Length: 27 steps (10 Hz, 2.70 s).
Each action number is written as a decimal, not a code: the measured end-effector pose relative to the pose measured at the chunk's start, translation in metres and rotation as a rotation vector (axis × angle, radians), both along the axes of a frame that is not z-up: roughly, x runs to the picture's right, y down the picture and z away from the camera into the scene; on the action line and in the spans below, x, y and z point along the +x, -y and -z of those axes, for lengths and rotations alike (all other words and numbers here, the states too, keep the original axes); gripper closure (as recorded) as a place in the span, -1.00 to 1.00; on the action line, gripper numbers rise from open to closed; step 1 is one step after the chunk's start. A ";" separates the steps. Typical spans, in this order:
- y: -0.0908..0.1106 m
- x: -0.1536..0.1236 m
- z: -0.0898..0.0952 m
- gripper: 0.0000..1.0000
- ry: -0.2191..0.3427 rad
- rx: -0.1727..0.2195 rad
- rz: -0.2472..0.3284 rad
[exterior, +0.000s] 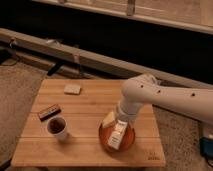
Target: Place the eraser on the white sponge
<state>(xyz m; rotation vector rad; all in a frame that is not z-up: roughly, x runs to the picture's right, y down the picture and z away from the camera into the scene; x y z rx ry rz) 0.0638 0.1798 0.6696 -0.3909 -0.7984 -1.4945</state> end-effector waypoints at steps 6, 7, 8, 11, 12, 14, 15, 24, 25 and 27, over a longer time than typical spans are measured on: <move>0.000 0.000 0.000 -0.60 0.000 0.000 0.000; 0.000 0.000 0.000 -0.60 0.000 0.000 0.000; 0.000 0.000 0.000 -0.60 0.000 0.000 0.000; 0.000 0.000 0.000 -0.60 0.000 0.000 0.000; 0.000 0.000 0.000 -0.60 0.000 0.000 0.000; 0.000 0.000 0.000 -0.60 -0.002 -0.001 0.008; 0.002 -0.008 0.001 -0.60 0.005 0.001 0.033; 0.062 -0.177 -0.028 -0.60 0.182 0.100 0.352; 0.068 -0.192 -0.032 -0.60 0.206 0.112 0.386; 0.079 -0.218 -0.041 -0.60 0.248 0.141 0.448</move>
